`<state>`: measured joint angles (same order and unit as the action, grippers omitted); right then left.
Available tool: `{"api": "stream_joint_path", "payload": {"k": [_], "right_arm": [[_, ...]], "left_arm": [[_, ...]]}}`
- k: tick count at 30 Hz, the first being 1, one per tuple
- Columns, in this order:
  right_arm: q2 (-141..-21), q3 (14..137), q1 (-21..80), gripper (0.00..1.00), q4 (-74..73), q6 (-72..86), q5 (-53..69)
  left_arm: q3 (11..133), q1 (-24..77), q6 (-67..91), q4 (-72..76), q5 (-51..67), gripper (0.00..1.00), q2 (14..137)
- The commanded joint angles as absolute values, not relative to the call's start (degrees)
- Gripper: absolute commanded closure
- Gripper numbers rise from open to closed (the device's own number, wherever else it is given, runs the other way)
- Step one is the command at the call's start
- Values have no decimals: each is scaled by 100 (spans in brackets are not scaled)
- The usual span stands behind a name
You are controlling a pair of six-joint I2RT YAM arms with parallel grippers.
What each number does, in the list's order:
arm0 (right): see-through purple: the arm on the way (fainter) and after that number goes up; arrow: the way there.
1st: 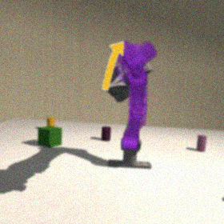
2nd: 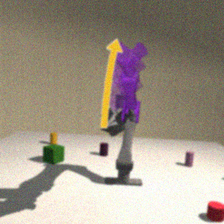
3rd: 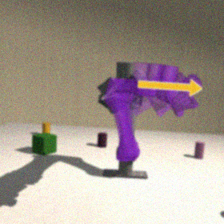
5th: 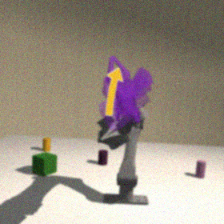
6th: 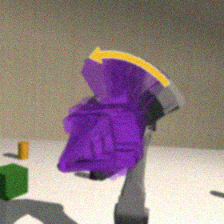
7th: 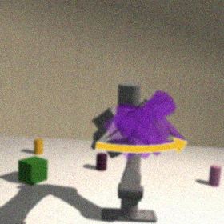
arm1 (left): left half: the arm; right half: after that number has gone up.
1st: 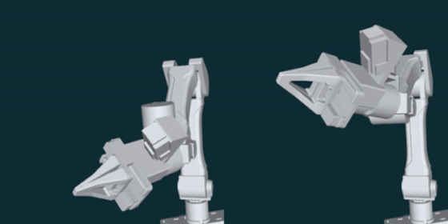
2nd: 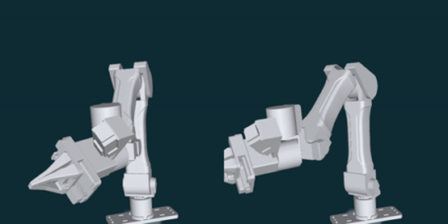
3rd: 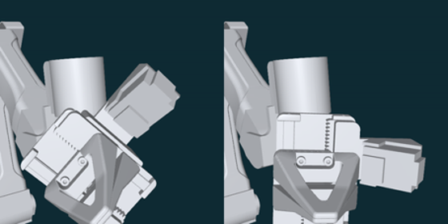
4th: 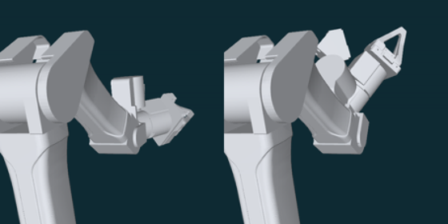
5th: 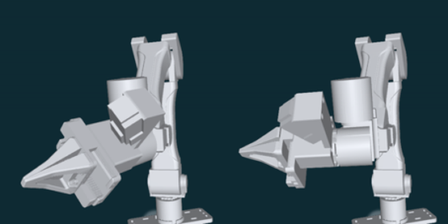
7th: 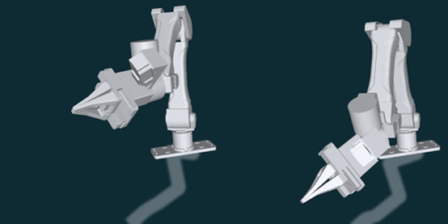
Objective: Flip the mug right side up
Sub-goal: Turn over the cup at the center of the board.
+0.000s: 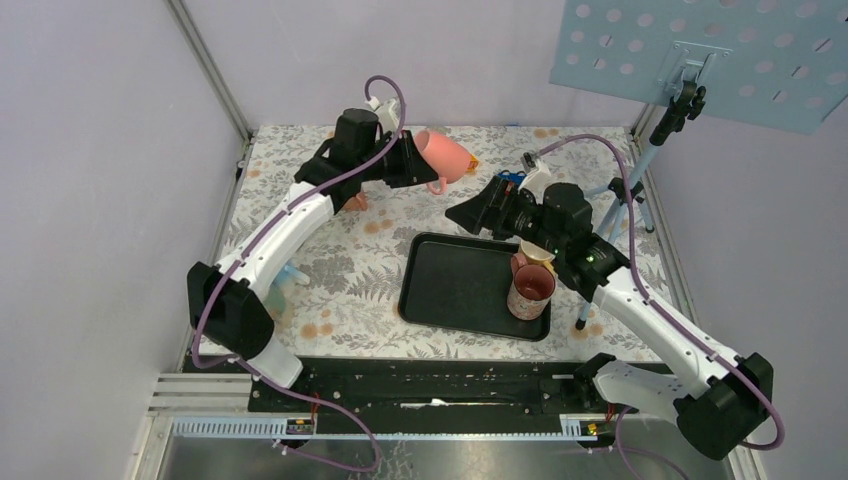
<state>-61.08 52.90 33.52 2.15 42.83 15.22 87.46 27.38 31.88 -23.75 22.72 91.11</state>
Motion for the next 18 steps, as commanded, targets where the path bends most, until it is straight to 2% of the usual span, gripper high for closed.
{"api": "stream_joint_path", "payload": {"k": [1, 12, 18], "right_arm": [[-6289, 5154, 3083, 0, 1488, 4741, 2223], [-6906, 5009, 2740, 1, 3221, 5775, 2959], [-7145, 5041, 2657, 6, 3888, 6193, 3113]], "left_arm": [[8754, 2707, 3730, -1125, 3095, 100, 8527], [8681, 2707, 4369, -506, 3697, 100, 8353], [8527, 2702, 4743, -57, 3945, 100, 8243]]}}
